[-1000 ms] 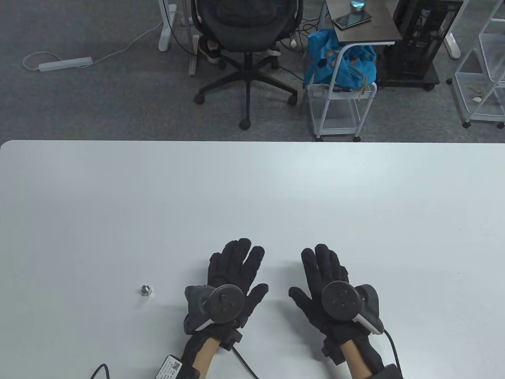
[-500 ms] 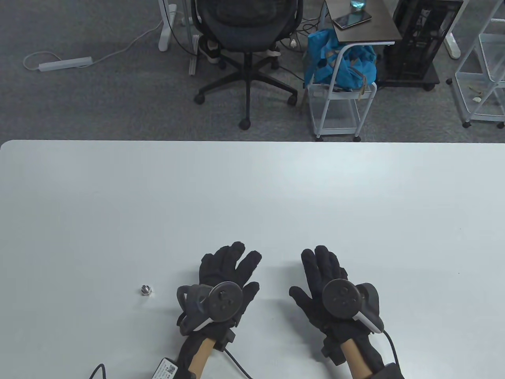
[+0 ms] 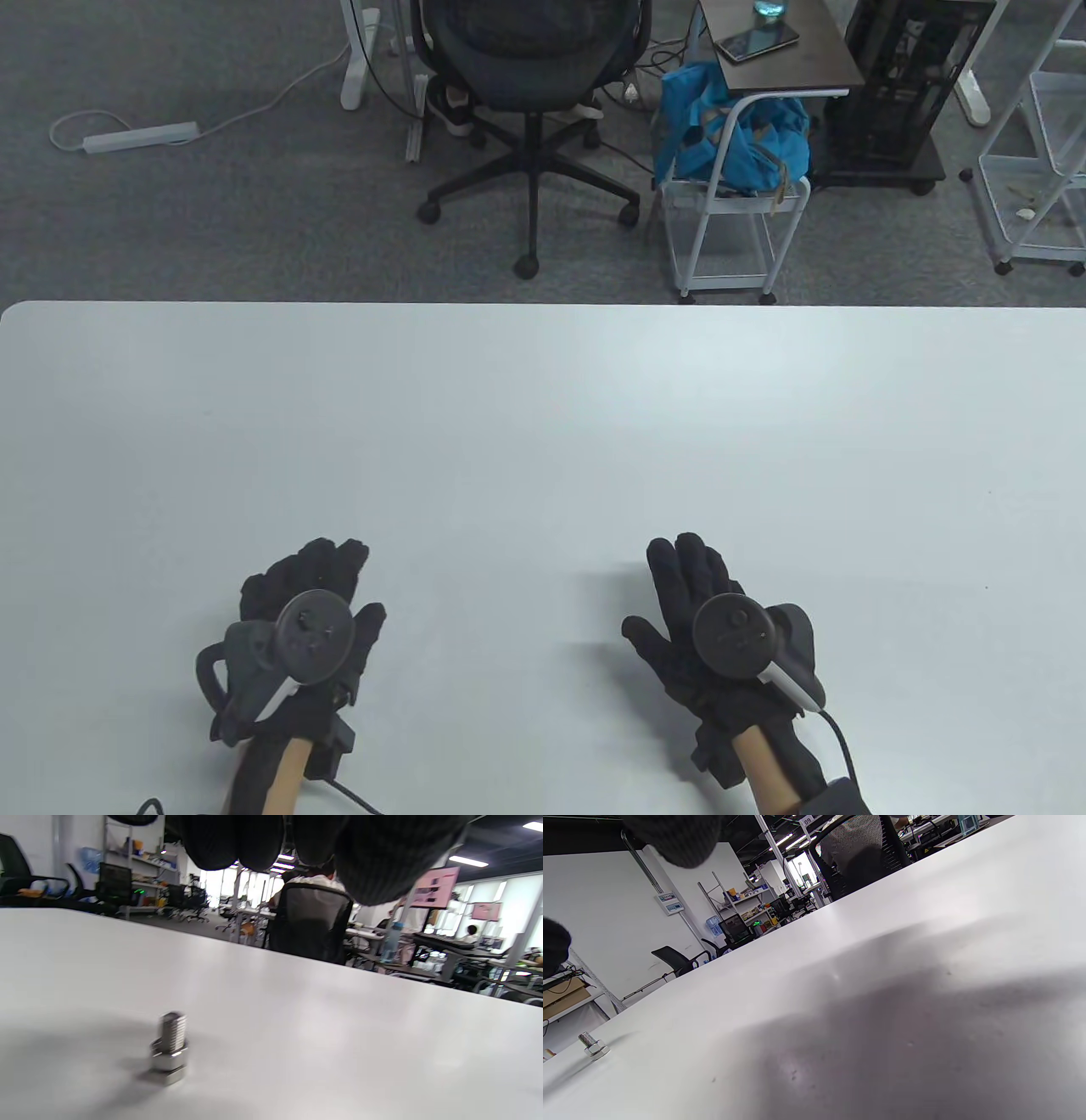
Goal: Unscrew nut from screw
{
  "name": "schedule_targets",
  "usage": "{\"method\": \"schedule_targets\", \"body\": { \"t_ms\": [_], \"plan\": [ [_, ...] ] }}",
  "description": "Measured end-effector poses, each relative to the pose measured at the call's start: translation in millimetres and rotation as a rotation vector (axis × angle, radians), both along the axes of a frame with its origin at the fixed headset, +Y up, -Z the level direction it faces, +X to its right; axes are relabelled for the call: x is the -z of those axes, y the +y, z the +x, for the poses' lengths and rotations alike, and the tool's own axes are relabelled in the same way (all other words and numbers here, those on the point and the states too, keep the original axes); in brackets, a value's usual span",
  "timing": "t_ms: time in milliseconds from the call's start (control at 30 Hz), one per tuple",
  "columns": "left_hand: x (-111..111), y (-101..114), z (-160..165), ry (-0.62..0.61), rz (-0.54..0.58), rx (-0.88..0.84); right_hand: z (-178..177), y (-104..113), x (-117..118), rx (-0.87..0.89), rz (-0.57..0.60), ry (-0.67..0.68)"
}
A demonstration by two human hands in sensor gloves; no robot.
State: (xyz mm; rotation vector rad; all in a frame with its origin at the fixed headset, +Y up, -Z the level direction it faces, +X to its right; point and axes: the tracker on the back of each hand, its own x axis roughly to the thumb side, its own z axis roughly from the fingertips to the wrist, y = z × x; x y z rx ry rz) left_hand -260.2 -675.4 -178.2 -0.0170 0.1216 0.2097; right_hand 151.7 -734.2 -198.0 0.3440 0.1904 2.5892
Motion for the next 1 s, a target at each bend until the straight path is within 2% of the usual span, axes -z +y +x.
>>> {"method": "schedule_targets", "body": {
  "t_ms": [100, 333, 600, 800, 1000],
  "plan": [
    [2.1, -17.1, -16.2, 0.047, -0.072, -0.027, 0.1, -0.9, 0.7, -0.002, -0.009, 0.0],
    [14.3, -50.2, -25.2, 0.119, -0.198, 0.03, 1.0, -0.5, 0.7, 0.011, -0.014, 0.0],
    [23.3, -68.6, -33.8, 0.196, -0.318, 0.056, 1.9, -0.5, 0.9, 0.02, -0.019, 0.003],
    [25.8, -81.6, -37.3, 0.211, -0.32, 0.04, 2.8, -0.1, 0.7, 0.03, -0.021, 0.004],
    [27.1, -82.1, -37.2, 0.224, -0.294, 0.058, 3.9, 0.2, 0.4, 0.038, -0.023, 0.002]
  ]
}}
